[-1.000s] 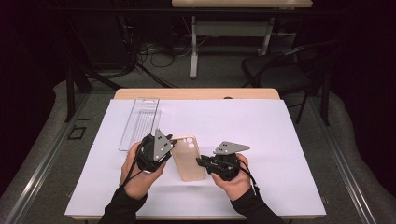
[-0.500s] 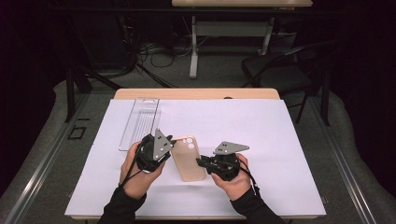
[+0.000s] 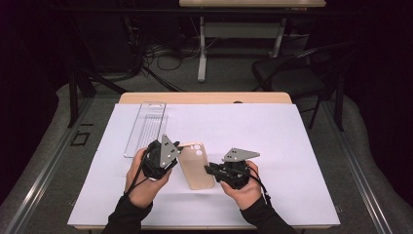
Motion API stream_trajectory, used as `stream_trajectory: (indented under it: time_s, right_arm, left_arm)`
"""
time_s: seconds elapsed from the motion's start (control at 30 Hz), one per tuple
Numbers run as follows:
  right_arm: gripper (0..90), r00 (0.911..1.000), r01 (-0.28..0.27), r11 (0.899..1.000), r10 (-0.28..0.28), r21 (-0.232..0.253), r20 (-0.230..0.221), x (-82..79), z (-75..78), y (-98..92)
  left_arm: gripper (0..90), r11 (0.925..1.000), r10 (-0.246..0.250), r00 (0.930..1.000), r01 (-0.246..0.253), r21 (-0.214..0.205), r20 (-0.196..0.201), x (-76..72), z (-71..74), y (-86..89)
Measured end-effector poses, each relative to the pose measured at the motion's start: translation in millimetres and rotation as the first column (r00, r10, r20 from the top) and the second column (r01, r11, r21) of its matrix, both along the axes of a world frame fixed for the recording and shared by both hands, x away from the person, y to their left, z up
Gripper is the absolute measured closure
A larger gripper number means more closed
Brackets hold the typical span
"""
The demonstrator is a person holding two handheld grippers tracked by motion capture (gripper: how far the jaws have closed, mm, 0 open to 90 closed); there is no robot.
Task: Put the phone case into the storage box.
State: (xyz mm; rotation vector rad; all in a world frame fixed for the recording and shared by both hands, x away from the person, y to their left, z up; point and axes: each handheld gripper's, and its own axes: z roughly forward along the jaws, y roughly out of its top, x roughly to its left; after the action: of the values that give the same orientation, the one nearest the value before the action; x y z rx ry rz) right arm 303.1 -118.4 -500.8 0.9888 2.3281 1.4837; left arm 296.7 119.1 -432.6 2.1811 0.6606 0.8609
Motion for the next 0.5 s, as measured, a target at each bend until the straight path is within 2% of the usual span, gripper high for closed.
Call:
stream_trajectory:
  time_s: [0.2, 0.5]
  right_arm:
    - [82.0, 1.0000, 0.001, 1.000, -0.001, 0.003, -0.001, -0.2, 0.4, -0.1]
    - [82.0, 1.0000, 0.001, 1.000, -0.001, 0.003, 0.000, -0.3, 0.5, -0.2]
  left_arm:
    - [76.2, 1.0000, 0.007, 1.0000, -0.007, -0.007, 0.000, 0.6, -0.1, 0.8]
    - [74.7, 1.0000, 0.004, 0.9998, -0.004, -0.002, -0.022, 2.2, -1.3, 0.9]
